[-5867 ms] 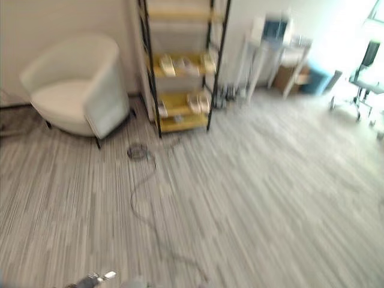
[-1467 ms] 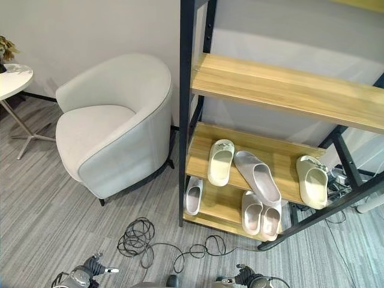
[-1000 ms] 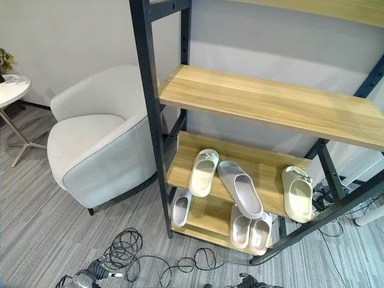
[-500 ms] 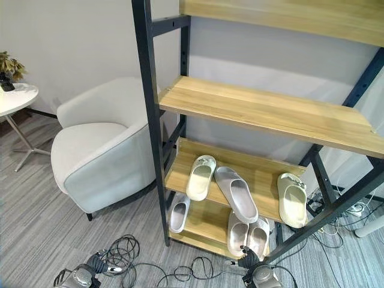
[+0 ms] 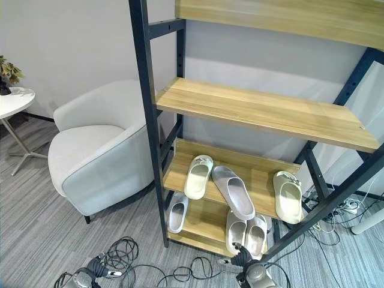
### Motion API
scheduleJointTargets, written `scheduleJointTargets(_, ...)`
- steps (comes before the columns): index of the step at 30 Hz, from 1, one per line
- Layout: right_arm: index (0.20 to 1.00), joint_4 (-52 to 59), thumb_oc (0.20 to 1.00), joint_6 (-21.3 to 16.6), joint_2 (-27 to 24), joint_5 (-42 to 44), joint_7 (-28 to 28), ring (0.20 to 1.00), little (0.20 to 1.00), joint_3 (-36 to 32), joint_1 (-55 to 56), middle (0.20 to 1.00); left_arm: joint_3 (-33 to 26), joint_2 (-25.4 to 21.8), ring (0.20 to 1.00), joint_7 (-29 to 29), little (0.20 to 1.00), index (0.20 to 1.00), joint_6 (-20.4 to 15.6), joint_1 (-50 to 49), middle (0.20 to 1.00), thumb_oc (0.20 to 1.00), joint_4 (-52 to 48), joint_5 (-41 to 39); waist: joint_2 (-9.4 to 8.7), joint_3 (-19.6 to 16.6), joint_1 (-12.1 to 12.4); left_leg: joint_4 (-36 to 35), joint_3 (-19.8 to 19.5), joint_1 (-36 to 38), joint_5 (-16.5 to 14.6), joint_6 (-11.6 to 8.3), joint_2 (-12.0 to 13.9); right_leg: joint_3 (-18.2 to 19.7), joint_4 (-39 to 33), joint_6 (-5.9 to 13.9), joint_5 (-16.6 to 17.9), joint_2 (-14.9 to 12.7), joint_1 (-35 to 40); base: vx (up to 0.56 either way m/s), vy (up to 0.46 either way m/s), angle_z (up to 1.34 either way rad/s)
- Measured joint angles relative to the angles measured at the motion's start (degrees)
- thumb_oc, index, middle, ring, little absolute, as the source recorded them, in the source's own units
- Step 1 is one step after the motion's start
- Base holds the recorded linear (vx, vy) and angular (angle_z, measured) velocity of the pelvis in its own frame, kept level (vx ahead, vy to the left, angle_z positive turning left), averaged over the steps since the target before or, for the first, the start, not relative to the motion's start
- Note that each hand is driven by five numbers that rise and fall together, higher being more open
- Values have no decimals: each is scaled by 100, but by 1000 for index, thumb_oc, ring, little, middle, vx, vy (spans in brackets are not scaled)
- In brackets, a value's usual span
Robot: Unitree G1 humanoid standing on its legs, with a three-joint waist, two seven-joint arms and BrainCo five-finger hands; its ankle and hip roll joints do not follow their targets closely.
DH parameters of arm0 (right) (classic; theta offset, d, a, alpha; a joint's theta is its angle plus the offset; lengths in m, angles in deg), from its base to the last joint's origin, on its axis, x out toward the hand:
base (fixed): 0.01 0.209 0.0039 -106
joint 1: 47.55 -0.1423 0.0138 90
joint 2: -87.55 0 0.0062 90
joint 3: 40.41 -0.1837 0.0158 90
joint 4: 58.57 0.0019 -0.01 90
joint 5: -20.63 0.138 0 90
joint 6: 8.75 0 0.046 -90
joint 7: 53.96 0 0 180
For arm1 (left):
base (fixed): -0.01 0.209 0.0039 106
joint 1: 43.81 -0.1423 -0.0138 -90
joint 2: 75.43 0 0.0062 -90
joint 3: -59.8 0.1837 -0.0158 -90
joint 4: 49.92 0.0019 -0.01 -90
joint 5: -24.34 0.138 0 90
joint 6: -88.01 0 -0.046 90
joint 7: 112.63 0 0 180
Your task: Arrange the slippers neatly on the shoe rack.
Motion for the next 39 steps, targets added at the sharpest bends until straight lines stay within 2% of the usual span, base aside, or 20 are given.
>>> scheduleJointTargets(9,1000,666,1000,-120,-21,7,-60,1000,1000,284,-50,1000,6,0,1000,0,1000,1000,-13,-88,1000,1000,-5,229,38,-9,15,-1,21,-16,2,10,0,1,-1,-11,48,0,-14,-3,0,0)
scheduleJointTargets(13,1000,1126,1000,-190,-96,7,-131,1000,1000,470,-58,1000,348,13,1000,40,1000,1000,-41,-145,1000,1000,-11,515,74,-12,4,-1,24,-17,2,7,1,2,-2,-9,45,0,-19,0,0,0)
scheduleJointTargets(17,1000,1549,1000,-231,-119,4,-261,1000,1000,563,-57,1000,385,93,1000,124,1000,1000,-57,-320,1000,1000,14,842,101,-26,-10,-1,50,-15,1,8,4,4,-2,-7,48,5,-25,-1,10,-3)
scheduleJointTargets(20,1000,1875,1000,-277,-203,3,-287,1000,1000,626,-76,1000,322,93,1000,142,1000,1000,-41,-504,1000,1000,51,912,118,-31,8,-1,59,-18,1,7,4,10,-2,-4,49,6,-32,0,0,0)
scheduleJointTargets(25,1000,2437,1000,-289,-466,4,-279,1000,1000,566,-88,1000,-161,105,1000,138,1000,1000,7,-756,1000,1000,82,879,156,-27,25,-1,65,-19,1,7,7,12,-2,28,29,10,-37,0,0,0)
scheduleJointTargets(27,1000,2642,1000,-319,-529,67,-250,1000,1000,331,-126,1000,-298,104,1000,119,1000,1000,28,-745,1000,1000,46,764,170,-18,26,0,64,-27,3,4,7,12,-2,32,31,10,-44,0,0,0)
scheduleJointTargets(33,1000,2764,1000,-331,-583,68,-136,1000,1000,175,-204,1000,-289,142,1000,52,1000,1000,-15,-654,1000,1000,-203,590,194,25,15,-1,60,-29,3,3,10,10,-3,36,28,14,-47,-3,-23,0)
scheduleJointTargets(34,1000,2886,1000,-332,-670,78,-142,1000,1000,103,-222,1000,-321,143,1000,49,1000,1000,-49,-640,1000,1000,-227,594,155,19,-27,43,63,-22,0,-8,17,15,4,38,24,10,-45,-27,-122,11)
scheduleJointTargets(35,1000,2813,1000,-573,-1271,185,-546,1000,1000,144,-276,1000,-515,195,1000,149,1000,1000,-169,-682,1000,1000,-361,596,239,81,-67,153,1,-92,-54,-10,-11,-48,1,72,-4,-17,-16,-42,-87,22)
scheduleJointTargets(36,1000,3260,1000,-477,-1565,505,-413,1000,1000,-653,220,1000,-528,209,1000,26,1000,1000,-114,-626,1000,1000,-572,532,285,54,55,151,-23,-129,-48,-1,-44,1,15,105,-25,-44,-121,5,47,18)
scheduleJointTargets(37,1000,3640,1000,-500,-1559,582,-359,1000,1000,-1132,521,1000,-552,185,1000,28,1000,1000,-137,-668,1000,1000,-615,509,252,32,41,76,-4,-79,-21,-12,-28,16,5,87,24,-16,-112,20,37,-7)
scheduleJointTargets(38,1000,4274,1000,-641,-1573,612,-363,1000,1000,-1508,939,1000,-560,173,1000,54,1000,1000,-167,-772,1000,1000,-536,503,293,75,-45,6,81,-29,-17,-16,6,25,7,60,52,18,-93,33,26,-36)
scheduleJointTargets(39,1000,4530,1000,-719,-1665,562,-417,1000,1000,-1498,1107,1000,-582,171,1000,60,1000,1000,-162,-814,1000,1000,-370,497,334,130,-158,5,143,14,-16,22,24,104,3,44,66,44,-64,40,20,-40)
